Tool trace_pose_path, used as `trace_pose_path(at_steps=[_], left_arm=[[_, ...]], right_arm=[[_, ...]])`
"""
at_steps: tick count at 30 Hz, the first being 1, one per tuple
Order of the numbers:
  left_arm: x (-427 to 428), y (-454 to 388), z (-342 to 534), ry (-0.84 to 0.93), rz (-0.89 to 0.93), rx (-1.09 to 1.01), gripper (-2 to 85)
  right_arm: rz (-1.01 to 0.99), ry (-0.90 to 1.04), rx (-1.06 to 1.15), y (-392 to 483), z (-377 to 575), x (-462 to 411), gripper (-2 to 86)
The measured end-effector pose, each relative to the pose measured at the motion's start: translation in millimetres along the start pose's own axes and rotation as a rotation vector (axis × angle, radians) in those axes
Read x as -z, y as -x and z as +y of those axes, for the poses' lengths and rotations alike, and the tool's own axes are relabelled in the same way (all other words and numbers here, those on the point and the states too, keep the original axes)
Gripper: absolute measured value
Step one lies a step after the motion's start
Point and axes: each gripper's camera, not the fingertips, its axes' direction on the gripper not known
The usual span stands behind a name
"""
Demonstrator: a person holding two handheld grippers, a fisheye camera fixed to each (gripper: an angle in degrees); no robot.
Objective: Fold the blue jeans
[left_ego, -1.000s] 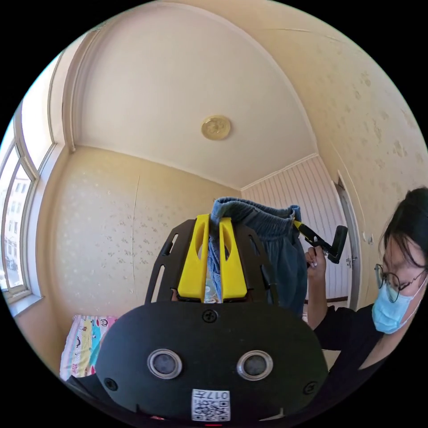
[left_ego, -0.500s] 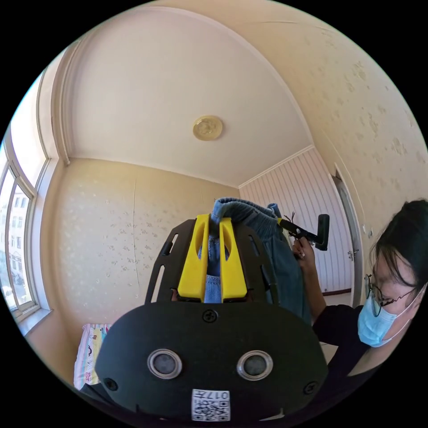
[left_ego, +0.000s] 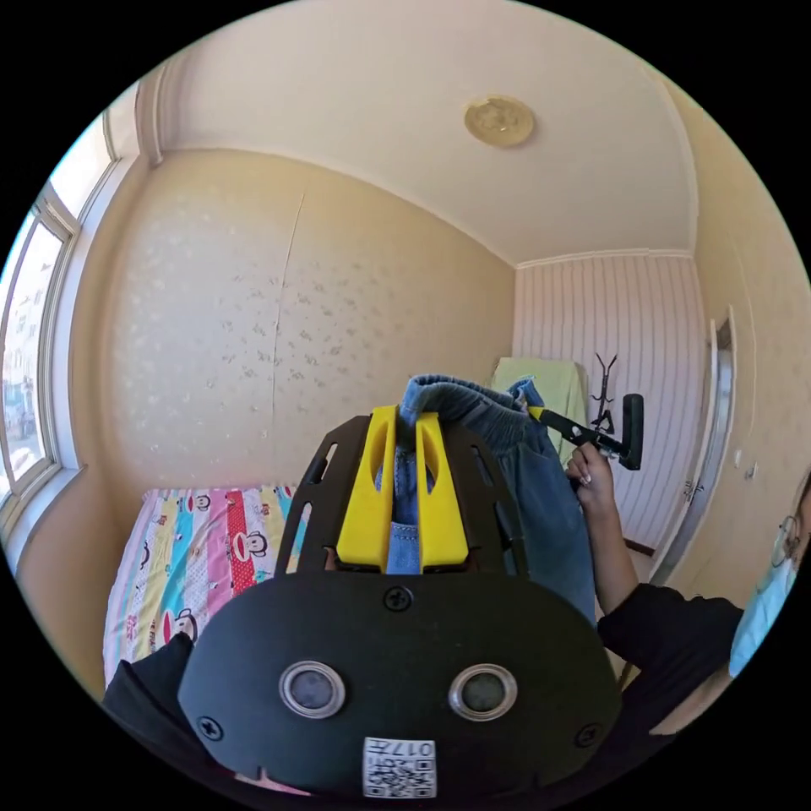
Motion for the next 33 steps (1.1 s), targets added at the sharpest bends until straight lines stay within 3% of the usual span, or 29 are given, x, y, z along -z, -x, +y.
trace_pose_path(at_steps=[8,12,15,19,23,27,31,33], left_arm=[[-303,238,1,0.348,-0.167,0.232,6.5],[-400,324,114,0.575,-0.236,0.327,7.0],[-430,354,228,0.769,-0.227,0.287,7.1],[-400,365,396,0.985,-0.107,0.269,7.2],[-323,358,502,1.084,-0.008,0.379,8.4],[-193,341,546,0.947,0.031,0.586,9.7],[-77,345,539,0.791,-0.136,0.705,12.7],[-47,351,532,0.709,-0.173,0.722,12.7]], right_arm=[[0.036,0.237,-0.247,-182,-18,-276,4.1],[0.187,0.475,-0.295,-254,59,-381,7.0],[0.171,0.631,-0.188,-289,153,-408,7.5],[0.125,0.869,-0.161,-324,292,-390,8.1],[-0.036,1.042,-0.373,-355,429,-300,9.5],[-0.249,0.814,-0.701,-369,473,-170,10.2],[-0.326,0.771,-0.816,-363,484,-108,11.3],[-0.409,0.860,-0.783,-353,491,-103,11.2]])
